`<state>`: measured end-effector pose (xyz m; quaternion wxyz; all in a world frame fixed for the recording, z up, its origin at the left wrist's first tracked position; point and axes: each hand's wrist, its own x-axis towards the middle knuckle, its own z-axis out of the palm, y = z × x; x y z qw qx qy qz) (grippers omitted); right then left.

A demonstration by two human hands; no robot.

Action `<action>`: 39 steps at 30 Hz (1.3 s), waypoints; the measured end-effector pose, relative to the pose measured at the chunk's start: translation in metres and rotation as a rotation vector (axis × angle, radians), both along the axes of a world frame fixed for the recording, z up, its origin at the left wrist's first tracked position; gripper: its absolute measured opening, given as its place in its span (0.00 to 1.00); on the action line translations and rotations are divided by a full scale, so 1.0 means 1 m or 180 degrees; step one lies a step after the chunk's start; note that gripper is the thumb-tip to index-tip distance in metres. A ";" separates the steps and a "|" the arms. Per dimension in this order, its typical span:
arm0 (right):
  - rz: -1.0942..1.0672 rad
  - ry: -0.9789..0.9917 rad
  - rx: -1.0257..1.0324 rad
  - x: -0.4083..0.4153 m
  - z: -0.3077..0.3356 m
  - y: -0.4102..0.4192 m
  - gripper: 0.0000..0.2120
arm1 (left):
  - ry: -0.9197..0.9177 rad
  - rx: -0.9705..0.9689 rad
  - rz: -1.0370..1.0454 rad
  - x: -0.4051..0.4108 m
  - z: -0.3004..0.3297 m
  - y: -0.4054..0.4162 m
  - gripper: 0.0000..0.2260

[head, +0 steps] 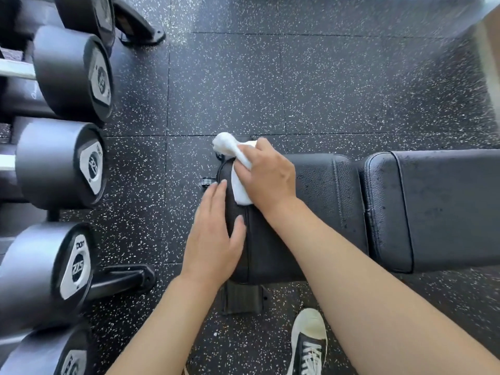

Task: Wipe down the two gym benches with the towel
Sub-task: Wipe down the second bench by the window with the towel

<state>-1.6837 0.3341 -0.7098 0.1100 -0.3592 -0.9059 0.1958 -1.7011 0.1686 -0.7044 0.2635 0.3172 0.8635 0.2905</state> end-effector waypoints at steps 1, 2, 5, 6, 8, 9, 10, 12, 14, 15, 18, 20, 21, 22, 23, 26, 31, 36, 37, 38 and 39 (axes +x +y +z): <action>0.0034 0.0019 0.0027 0.006 0.000 -0.004 0.10 | 0.0007 0.0029 0.0090 0.002 -0.002 0.011 0.32; 0.0089 0.0037 0.0069 0.016 0.001 -0.008 0.10 | 0.0010 0.0055 0.0163 0.006 -0.005 0.020 0.33; -0.0017 0.0000 0.0231 0.062 0.003 0.001 0.12 | 0.0192 -0.0091 0.0398 0.024 -0.012 0.033 0.34; -0.0157 -0.0073 0.0316 0.079 0.003 0.014 0.13 | 0.0286 -0.0141 0.0487 0.028 -0.014 0.033 0.33; -0.0459 -0.0233 0.0411 0.107 0.002 0.042 0.13 | 0.0386 -0.0125 0.0583 0.031 -0.020 0.032 0.31; -0.0601 -0.0266 0.0385 0.118 0.002 0.053 0.13 | 0.0424 -0.0123 0.0590 0.031 -0.022 0.032 0.30; -0.0745 -0.0247 0.0343 0.123 0.000 0.059 0.13 | 0.0461 -0.0129 0.0593 0.031 -0.024 0.032 0.30; -0.0943 -0.0162 0.0303 0.118 -0.001 0.055 0.13 | 0.0496 -0.0157 0.0603 0.032 -0.026 0.034 0.30; -0.0884 -0.0133 0.0378 0.092 -0.003 0.034 0.13 | 0.0520 -0.0196 0.0574 0.032 -0.029 0.034 0.30; -0.0766 -0.0093 0.0384 0.074 -0.005 0.022 0.12 | 0.0539 -0.0215 0.0551 0.032 -0.030 0.034 0.30; -0.0584 0.0139 0.0090 0.020 -0.008 -0.004 0.07 | 0.0505 -0.0243 0.0539 0.031 -0.032 0.034 0.30; -0.0425 0.0150 -0.0037 0.005 -0.004 -0.007 0.06 | 0.0459 -0.0203 0.0565 0.030 -0.031 0.035 0.30; -0.0248 0.0113 0.0025 0.009 -0.003 -0.005 0.06 | 0.0462 -0.0202 0.0557 0.030 -0.031 0.035 0.30; -0.0094 0.0078 0.0162 0.019 -0.002 0.001 0.07 | 0.0479 -0.0212 0.0541 0.030 -0.031 0.036 0.29; -0.0011 0.0008 0.0336 0.035 -0.001 0.011 0.08 | 0.0506 -0.0227 0.0530 0.030 -0.031 0.036 0.29; -0.0494 -0.0238 0.0621 0.099 -0.004 0.054 0.08 | 0.0583 -0.0234 0.0525 0.031 -0.032 0.036 0.30; -0.0867 -0.0147 0.0420 0.135 -0.007 0.057 0.18 | 0.0573 -0.0210 0.0574 0.031 -0.033 0.035 0.30; -0.0189 0.0306 0.0437 0.092 -0.016 -0.035 0.17 | 0.0497 -0.0193 0.0593 0.029 -0.034 0.035 0.30; -0.0141 0.0435 0.0358 0.094 -0.018 -0.044 0.16 | 0.0472 -0.0178 0.0598 0.029 -0.035 0.034 0.30; -0.0090 0.0514 0.0321 0.100 -0.021 -0.050 0.15 | 0.0470 -0.0157 0.0595 0.029 -0.035 0.034 0.30; -0.0015 0.0539 0.0340 0.110 -0.022 -0.052 0.15 | 0.0494 -0.0136 0.0581 0.029 -0.035 0.033 0.30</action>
